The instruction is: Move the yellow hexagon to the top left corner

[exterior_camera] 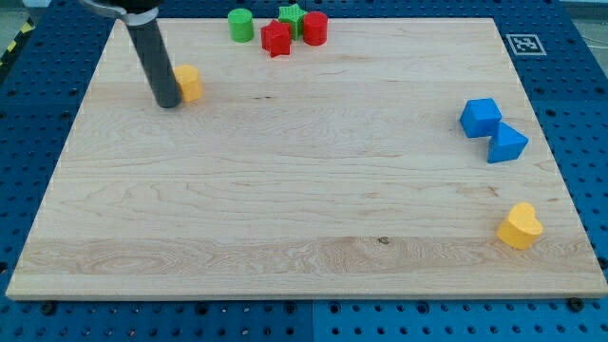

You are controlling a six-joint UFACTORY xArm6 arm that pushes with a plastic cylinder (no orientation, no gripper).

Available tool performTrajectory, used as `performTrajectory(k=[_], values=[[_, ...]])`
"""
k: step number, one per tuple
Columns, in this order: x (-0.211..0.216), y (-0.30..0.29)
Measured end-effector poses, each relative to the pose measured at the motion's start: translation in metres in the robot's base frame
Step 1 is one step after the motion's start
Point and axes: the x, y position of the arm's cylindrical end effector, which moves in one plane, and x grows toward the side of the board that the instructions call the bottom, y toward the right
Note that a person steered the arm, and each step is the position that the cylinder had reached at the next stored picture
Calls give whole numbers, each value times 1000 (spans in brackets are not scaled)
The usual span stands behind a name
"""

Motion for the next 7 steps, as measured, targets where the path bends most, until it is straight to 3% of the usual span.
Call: performTrajectory(k=[1, 4, 5, 7], values=[[30, 22], [-52, 9], [-68, -26], [-71, -39]])
